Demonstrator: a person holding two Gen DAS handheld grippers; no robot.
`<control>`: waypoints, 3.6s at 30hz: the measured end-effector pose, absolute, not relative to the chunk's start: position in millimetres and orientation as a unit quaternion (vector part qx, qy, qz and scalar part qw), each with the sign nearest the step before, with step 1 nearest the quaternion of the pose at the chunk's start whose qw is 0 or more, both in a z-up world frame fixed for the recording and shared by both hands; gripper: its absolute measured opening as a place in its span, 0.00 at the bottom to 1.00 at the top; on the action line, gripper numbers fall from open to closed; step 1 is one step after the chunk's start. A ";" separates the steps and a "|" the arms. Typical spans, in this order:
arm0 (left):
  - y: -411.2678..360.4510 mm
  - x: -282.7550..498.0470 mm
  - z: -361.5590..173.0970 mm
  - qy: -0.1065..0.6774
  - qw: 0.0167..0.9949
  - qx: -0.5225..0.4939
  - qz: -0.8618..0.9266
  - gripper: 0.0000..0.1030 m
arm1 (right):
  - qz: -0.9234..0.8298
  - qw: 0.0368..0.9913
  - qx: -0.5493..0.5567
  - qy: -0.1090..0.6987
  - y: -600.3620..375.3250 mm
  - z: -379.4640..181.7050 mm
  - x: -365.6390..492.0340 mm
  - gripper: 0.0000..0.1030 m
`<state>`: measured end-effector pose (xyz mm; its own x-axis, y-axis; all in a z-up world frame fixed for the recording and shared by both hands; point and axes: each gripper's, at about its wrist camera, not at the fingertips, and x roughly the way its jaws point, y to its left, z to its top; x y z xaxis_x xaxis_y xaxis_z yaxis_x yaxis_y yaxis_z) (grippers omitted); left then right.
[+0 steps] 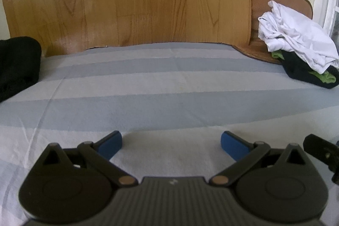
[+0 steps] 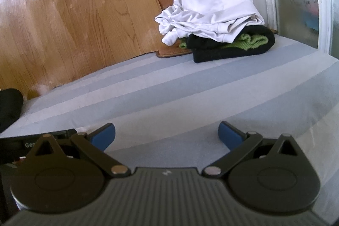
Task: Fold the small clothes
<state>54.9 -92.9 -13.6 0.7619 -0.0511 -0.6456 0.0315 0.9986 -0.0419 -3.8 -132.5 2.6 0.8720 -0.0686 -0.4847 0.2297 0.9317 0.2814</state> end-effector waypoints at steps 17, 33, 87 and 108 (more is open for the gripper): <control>-100.6 57.4 -13.3 0.352 0.936 0.008 -0.008 1.00 | -0.070 0.960 0.140 0.232 -116.9 6.2 -5.9 1.00; -104.5 48.9 -9.9 0.320 0.946 0.037 0.042 1.00 | -0.027 0.960 0.181 0.210 -116.6 7.0 -4.1 1.00; -103.4 43.9 -10.3 0.306 0.951 0.031 0.030 1.00 | -0.023 0.961 0.189 0.203 -121.8 7.1 -6.5 1.00; -103.4 43.6 -9.7 0.305 0.951 0.030 0.030 1.00 | -0.022 0.961 0.189 0.203 -121.8 7.5 -6.0 1.00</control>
<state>43.6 -103.4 -9.7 0.8116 0.0750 -0.5793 -0.0379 0.9964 0.0760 -6.0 -121.8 7.5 0.9168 0.0336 -0.3980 0.1197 0.9275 0.3541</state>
